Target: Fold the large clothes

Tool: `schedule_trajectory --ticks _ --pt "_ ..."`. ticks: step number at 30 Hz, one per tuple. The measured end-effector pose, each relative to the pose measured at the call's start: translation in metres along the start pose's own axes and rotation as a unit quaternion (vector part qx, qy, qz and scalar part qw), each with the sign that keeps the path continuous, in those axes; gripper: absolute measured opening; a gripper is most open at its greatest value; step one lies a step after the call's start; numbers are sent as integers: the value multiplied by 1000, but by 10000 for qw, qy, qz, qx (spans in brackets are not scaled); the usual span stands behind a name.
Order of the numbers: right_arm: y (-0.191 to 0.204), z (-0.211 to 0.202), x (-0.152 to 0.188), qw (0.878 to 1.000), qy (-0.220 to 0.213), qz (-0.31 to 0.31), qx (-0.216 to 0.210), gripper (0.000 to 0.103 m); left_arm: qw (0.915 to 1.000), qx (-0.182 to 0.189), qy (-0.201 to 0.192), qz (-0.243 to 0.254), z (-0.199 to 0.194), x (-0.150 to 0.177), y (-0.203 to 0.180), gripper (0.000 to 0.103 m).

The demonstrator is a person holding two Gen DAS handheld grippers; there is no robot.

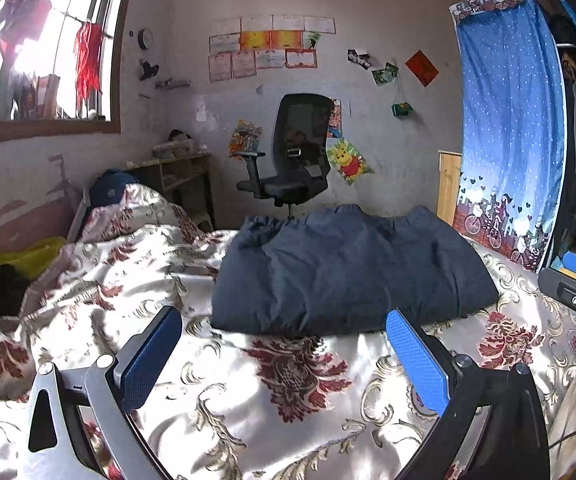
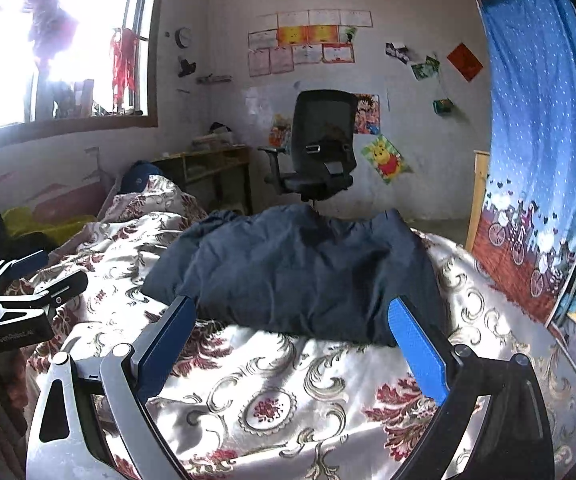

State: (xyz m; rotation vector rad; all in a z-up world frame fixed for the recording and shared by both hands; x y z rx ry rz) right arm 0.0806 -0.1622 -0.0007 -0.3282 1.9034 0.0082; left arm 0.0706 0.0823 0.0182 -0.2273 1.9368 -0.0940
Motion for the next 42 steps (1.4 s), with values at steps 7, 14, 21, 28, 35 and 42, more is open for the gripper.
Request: schedule_trajectory --ticks 7,14,21,28,35,42 --pt "-2 12 15 9999 136 3 28 95 9993 -17 330 -187 14 15 4 103" --pt "-3 18 24 9995 202 -10 243 101 9978 -74 597 -275 23 26 9 103" --pt "-5 22 27 9994 268 66 231 101 9978 -118 641 -106 23 30 5 103" --pt "-3 24 29 9993 305 76 227 102 9981 -120 598 -21 22 30 2 103" --pt "-1 25 31 9991 354 53 205 102 9981 -119 602 -21 21 30 2 103" --pt "-1 25 31 9992 353 54 204 102 9982 -132 579 20 21 29 2 103"
Point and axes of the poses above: each gripper's, at about its wrist camera, not at the fingertips, and z roughly the way its jaws point, y to its left, x to its underside, the point moved 5 cm from there along z, roughly the way its jaws point, and after that the axes turned 13 degrees about -z, right-handed, at the moved point
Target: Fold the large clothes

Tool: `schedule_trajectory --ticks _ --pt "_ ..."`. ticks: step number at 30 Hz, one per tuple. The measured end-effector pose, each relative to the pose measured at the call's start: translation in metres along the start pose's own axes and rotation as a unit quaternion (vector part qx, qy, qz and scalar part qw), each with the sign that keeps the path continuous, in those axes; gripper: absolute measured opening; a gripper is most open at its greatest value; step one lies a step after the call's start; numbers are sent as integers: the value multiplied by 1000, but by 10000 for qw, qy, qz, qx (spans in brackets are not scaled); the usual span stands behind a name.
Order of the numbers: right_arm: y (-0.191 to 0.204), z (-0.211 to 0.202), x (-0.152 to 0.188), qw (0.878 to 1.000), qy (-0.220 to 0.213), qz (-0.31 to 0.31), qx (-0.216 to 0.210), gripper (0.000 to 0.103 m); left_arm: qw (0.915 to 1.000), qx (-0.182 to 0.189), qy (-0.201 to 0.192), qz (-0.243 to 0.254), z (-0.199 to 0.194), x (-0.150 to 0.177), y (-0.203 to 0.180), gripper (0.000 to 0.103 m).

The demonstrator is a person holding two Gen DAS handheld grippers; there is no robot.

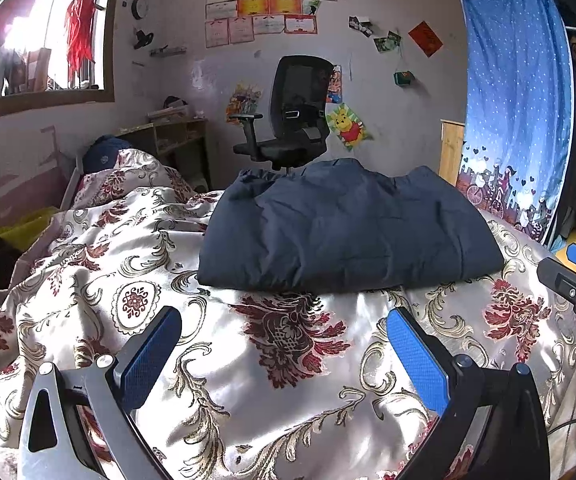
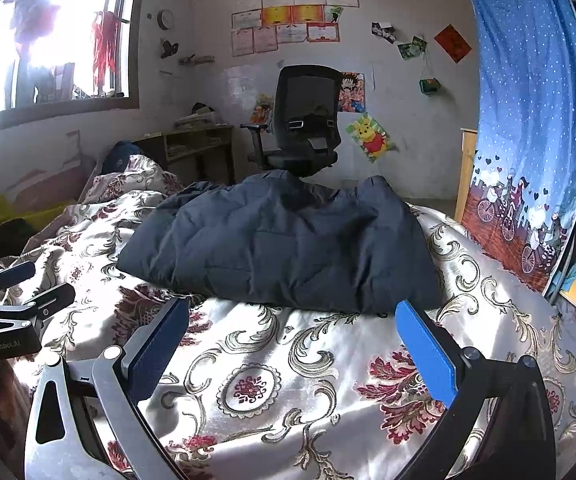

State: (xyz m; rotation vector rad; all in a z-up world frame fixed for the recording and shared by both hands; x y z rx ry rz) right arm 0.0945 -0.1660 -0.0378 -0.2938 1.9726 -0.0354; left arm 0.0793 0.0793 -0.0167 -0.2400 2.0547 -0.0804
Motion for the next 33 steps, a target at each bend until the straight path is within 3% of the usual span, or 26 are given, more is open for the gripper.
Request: schedule_trajectory --ticks 33 --pt "-1 0 0 10000 6 4 -1 102 9999 -11 -46 104 -2 -2 1 103"
Point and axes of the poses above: each gripper's, at about its wrist camera, not at the fingertips, and z roughly the way its jaws point, y to its left, x to its underside, the point moved 5 cm from there along z, roughly the way its jaws point, and after that the axes turned 13 degrees about -z, right-handed, at the moved point
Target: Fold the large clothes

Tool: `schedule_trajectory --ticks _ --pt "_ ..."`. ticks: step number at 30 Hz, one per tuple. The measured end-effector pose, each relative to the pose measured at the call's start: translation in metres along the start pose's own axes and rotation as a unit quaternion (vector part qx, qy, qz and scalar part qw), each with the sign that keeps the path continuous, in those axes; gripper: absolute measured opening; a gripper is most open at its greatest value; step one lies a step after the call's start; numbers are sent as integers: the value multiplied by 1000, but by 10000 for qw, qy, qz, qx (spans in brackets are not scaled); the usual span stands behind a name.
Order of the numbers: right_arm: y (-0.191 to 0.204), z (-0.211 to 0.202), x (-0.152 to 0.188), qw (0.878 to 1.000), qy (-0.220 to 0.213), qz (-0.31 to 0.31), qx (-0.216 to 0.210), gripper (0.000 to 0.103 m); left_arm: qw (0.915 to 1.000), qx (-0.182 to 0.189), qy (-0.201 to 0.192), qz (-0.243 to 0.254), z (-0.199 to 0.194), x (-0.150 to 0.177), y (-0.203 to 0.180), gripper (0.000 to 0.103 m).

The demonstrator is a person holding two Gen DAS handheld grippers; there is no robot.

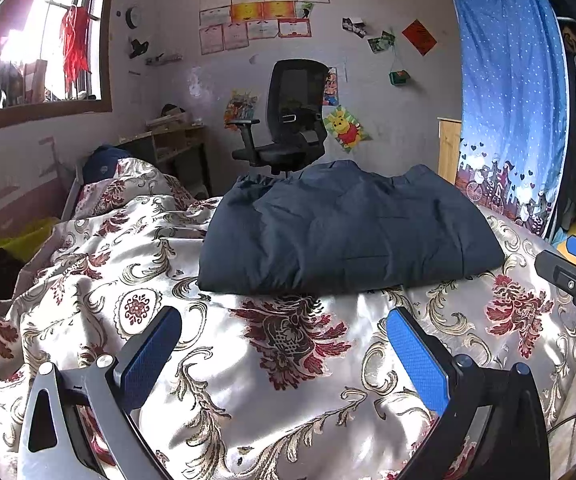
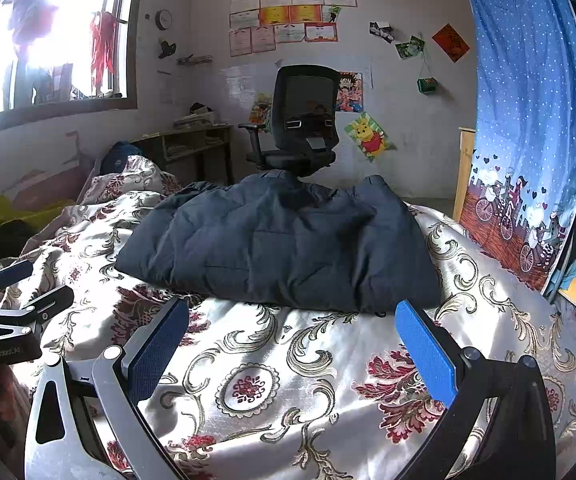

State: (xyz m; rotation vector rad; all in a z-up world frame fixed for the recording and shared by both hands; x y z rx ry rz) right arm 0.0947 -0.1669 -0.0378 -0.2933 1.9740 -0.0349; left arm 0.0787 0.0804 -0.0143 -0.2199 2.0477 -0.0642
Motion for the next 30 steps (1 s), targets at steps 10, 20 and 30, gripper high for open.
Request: schedule_trajectory --ticks 10,20,30 --pt "0 0 0 10000 1 3 0 102 10000 3 -7 9 0 -1 0 103" --pt "0 0 0 10000 3 4 1 102 10000 4 -13 19 0 0 0 103" --pt "0 0 -1 10000 4 5 0 102 10000 0 -21 29 0 -1 0 103"
Point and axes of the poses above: each gripper's, at about its wrist camera, not at the fingertips, and z roughly the way its jaws point, y to its left, x to its underside, the point moved 5 cm from there along z, roughly the way its jaws point, and after that the axes turned 13 degrees about -z, right-handed, at the moved point
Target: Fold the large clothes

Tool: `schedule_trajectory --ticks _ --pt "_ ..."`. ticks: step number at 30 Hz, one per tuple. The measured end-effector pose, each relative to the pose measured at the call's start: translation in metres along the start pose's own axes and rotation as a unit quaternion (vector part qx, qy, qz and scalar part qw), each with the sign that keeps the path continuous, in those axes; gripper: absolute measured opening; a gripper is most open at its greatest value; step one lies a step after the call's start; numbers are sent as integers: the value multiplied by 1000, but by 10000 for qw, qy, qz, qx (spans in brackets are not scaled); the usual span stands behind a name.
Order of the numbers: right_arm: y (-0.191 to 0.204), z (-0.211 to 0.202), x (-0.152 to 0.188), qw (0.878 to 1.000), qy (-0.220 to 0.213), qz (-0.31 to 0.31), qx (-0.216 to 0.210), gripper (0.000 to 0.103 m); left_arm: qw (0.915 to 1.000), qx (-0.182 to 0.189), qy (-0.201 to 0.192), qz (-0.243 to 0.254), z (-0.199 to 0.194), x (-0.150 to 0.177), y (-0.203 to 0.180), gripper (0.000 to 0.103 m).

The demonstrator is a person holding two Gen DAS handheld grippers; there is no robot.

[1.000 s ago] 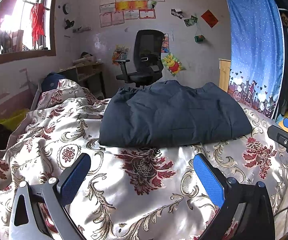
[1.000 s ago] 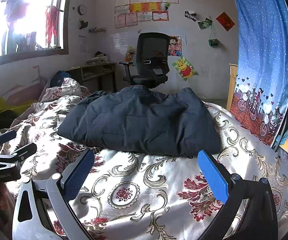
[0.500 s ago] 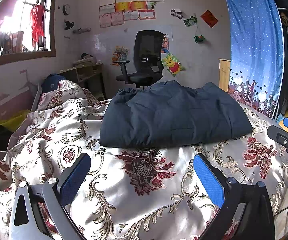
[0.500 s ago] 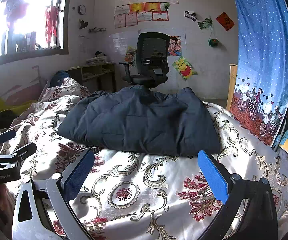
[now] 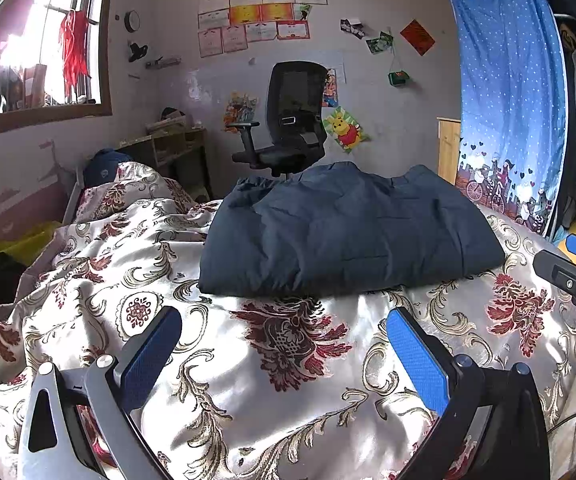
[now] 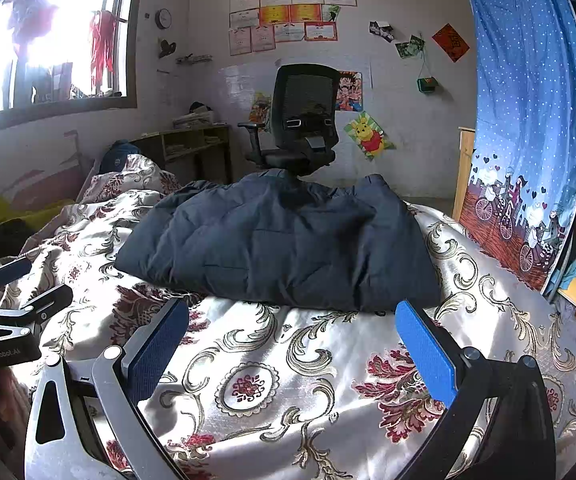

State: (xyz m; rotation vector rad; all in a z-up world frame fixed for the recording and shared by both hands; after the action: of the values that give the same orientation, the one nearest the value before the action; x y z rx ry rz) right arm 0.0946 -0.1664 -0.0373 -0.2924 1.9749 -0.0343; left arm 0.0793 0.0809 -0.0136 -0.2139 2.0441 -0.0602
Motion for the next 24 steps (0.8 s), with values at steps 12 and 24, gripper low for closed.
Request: schedule_trajectory --ticks 12,24 --pt "0 0 0 10000 3 1 1 102 10000 -3 -4 11 0 1 -1 103" --pt "0 0 0 10000 10 1 0 102 10000 -5 -10 18 0 2 -2 103"
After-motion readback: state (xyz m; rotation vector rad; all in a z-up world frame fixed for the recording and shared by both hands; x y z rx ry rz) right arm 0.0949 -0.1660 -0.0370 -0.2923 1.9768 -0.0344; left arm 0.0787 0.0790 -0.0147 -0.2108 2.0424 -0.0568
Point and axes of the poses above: each gripper's, at about its wrist camera, not at the fingertips, and z roughly the way its jaws point, y to its left, x to its underside, the point moved 5 cm from there along z, roughly the way its jaws point, and after that the axes turned 13 degrees about -z, right-handed, at the moved point
